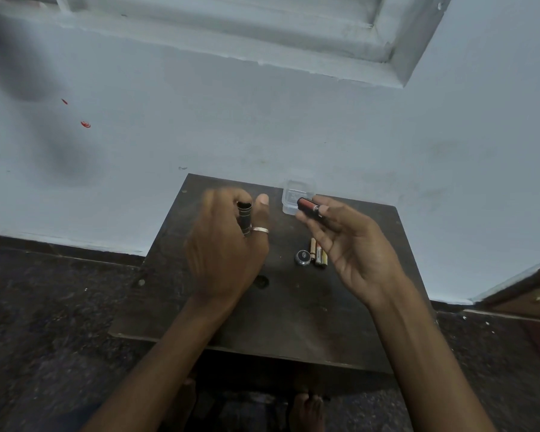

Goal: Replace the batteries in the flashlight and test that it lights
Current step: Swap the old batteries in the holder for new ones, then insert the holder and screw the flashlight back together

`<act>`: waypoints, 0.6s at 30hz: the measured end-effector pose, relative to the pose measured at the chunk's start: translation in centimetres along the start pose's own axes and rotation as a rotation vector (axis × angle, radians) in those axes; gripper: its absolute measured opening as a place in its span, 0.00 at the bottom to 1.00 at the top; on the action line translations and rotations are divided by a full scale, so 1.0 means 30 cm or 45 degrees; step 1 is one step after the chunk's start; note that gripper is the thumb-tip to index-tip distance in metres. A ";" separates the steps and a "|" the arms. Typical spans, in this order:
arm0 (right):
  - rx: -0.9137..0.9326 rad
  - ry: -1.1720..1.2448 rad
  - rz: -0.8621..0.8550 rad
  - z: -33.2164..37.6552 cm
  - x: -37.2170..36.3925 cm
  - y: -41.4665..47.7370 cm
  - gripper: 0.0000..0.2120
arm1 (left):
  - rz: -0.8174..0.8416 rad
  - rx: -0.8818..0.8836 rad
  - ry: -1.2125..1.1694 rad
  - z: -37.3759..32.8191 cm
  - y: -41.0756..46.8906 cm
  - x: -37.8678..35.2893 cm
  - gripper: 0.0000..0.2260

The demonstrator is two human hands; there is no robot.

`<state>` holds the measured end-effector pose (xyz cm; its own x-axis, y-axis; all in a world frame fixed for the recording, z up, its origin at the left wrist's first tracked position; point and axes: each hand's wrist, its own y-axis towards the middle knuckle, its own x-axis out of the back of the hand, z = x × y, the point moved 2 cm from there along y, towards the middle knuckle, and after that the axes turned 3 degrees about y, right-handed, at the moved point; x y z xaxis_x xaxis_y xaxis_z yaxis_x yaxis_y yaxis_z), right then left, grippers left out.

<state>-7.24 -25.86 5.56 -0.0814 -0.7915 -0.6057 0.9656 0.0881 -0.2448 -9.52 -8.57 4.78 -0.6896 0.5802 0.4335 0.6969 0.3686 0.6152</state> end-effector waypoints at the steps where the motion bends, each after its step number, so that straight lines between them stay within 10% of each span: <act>1: -0.031 0.056 0.007 0.002 0.001 -0.001 0.11 | -0.004 0.052 -0.008 0.006 0.004 -0.001 0.13; 10: -0.014 0.033 0.055 -0.003 -0.002 0.010 0.16 | 0.450 0.352 -0.014 0.087 0.012 -0.059 0.36; 18: -0.077 0.178 0.090 0.004 -0.001 0.003 0.13 | 0.581 0.376 0.023 0.109 0.015 -0.075 0.11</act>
<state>-7.12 -25.92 5.65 -0.0511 -0.6905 -0.7215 0.9539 0.1802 -0.2399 -6.99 -7.33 1.93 -0.3054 0.7173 0.6263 0.9502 0.2719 0.1520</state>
